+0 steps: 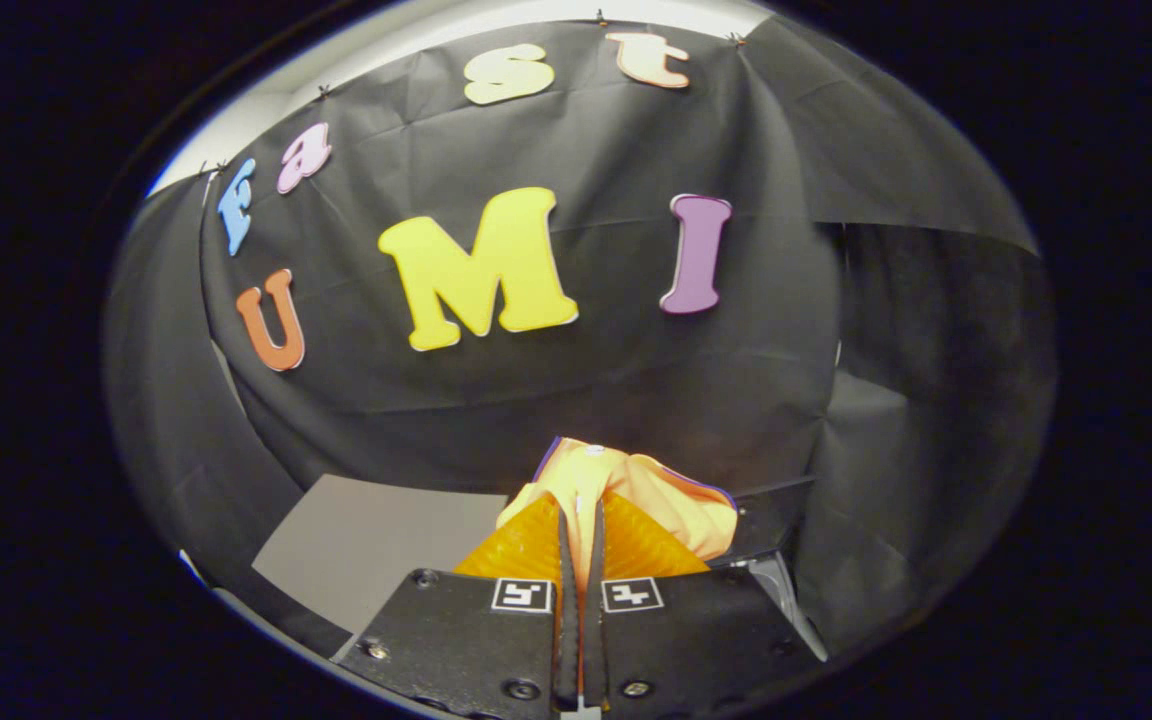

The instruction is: Put the clothes into the washing machine and then close the washing machine lid.

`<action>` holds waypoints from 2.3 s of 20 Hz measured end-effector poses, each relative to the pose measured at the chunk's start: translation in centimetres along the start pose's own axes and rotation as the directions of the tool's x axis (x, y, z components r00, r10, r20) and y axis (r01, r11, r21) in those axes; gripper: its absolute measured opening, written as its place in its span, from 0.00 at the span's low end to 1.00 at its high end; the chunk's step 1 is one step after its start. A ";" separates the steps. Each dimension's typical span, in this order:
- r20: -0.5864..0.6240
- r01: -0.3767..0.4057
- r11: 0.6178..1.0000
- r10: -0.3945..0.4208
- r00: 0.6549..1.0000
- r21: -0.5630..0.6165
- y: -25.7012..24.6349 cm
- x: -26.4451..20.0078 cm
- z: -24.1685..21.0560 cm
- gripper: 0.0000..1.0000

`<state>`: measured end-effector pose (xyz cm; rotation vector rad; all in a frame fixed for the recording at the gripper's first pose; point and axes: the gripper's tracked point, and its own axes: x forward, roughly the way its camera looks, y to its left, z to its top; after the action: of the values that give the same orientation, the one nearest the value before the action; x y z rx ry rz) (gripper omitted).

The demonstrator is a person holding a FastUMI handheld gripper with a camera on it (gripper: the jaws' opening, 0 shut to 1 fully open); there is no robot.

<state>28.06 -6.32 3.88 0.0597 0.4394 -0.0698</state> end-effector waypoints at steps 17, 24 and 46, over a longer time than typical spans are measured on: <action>-0.074 0.017 0.995 -0.009 0.997 0.097 -11.8 3.4 -9.1 0.05; -0.201 0.018 0.995 0.002 0.980 0.099 -12.7 8.4 -18.1 0.05; -0.497 0.092 0.995 -0.099 0.862 -0.037 -13.5 17.9 -35.0 0.05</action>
<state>28.36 -18.15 -35.99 0.0430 0.9644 -0.1513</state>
